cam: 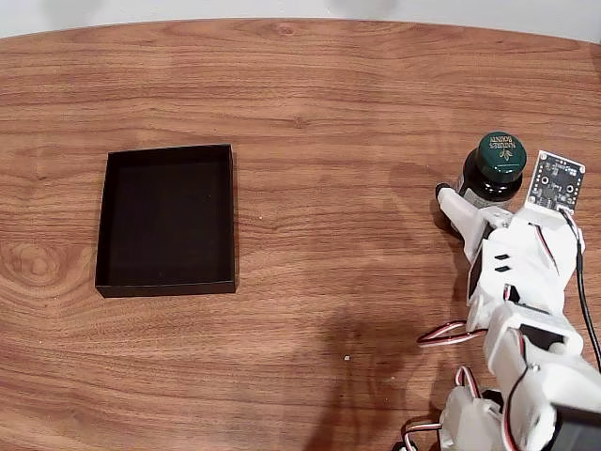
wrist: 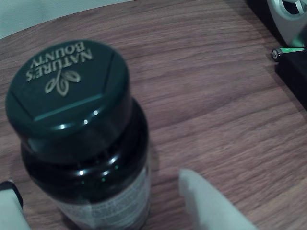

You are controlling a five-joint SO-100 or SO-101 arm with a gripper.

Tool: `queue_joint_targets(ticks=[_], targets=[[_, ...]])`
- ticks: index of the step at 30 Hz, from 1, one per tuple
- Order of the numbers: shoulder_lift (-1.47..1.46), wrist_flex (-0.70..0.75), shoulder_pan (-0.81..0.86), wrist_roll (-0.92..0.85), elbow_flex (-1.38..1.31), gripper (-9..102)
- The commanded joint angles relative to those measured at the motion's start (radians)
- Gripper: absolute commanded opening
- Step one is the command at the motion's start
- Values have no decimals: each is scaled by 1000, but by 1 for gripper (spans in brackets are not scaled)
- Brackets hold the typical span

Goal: Pick up the pill bottle and place it in the black box.

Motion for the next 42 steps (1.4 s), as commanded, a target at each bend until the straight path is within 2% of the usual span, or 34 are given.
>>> queue_joint_targets(ticks=[1,11,31,42], targets=[[-58,-80,18,11,-95,41],[-262,-259,-15,-17,-176,38],[-408,-391,-84,-57,-230,35],[-382,-431,-123,-75,-183,25]])
